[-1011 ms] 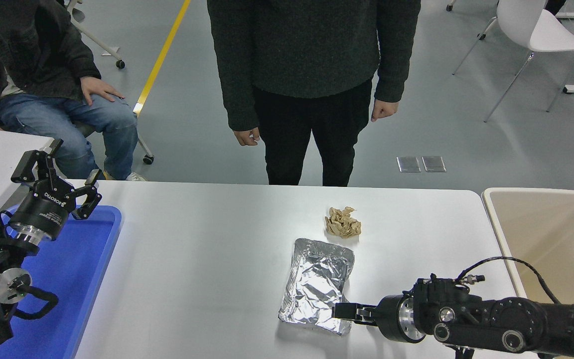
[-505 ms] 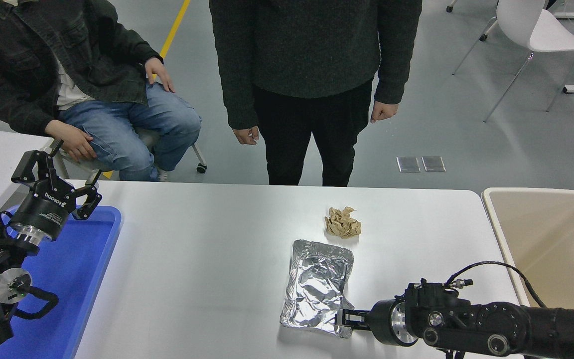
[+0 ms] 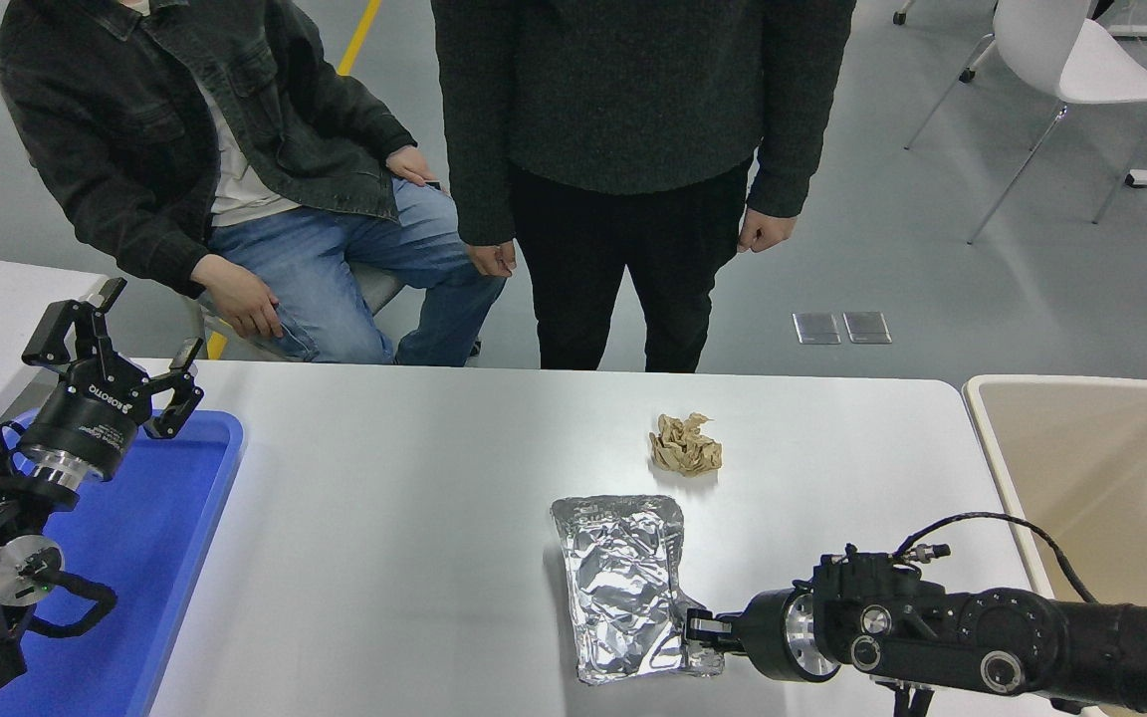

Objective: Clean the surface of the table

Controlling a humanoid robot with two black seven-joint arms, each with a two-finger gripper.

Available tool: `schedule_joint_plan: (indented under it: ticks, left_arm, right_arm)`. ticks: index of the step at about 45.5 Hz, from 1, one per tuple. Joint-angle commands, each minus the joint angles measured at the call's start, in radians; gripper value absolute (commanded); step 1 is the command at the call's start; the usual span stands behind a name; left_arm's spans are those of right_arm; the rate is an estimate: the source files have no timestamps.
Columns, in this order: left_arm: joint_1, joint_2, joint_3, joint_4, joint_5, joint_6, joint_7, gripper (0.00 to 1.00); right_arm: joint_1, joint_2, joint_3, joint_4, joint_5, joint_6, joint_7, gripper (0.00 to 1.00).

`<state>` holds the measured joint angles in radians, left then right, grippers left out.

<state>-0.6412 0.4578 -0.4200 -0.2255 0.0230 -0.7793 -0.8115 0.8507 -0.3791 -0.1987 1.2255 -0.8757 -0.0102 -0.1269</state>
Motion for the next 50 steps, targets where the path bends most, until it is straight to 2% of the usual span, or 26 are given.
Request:
schedule_joint_plan:
  ticks: [1,17,30,50]
  left_arm:
    - [0.0,0.001,0.0,0.0,0.0,0.0,0.0,1.0]
    - [0.0,0.001,0.0,0.0,0.0,0.0,0.0,1.0]
    - [0.0,0.001,0.001,0.0,0.0,0.0,0.0,1.0]
    - [0.0,0.001,0.0,0.0,0.0,0.0,0.0,1.0]
  right_arm:
    - [0.016,-0.055,0.021,0.026,0.02,0.002,0.0,0.0]
    - [0.157,-0.4,0.038,0.249,0.066,0.056,0.0,0.0]
    - [0.272,-0.679,0.077,0.328,0.109,0.202,0.0,0.0]
    - [0.456,-0.917,0.081,0.378,0.116,0.421,0.0,0.0]
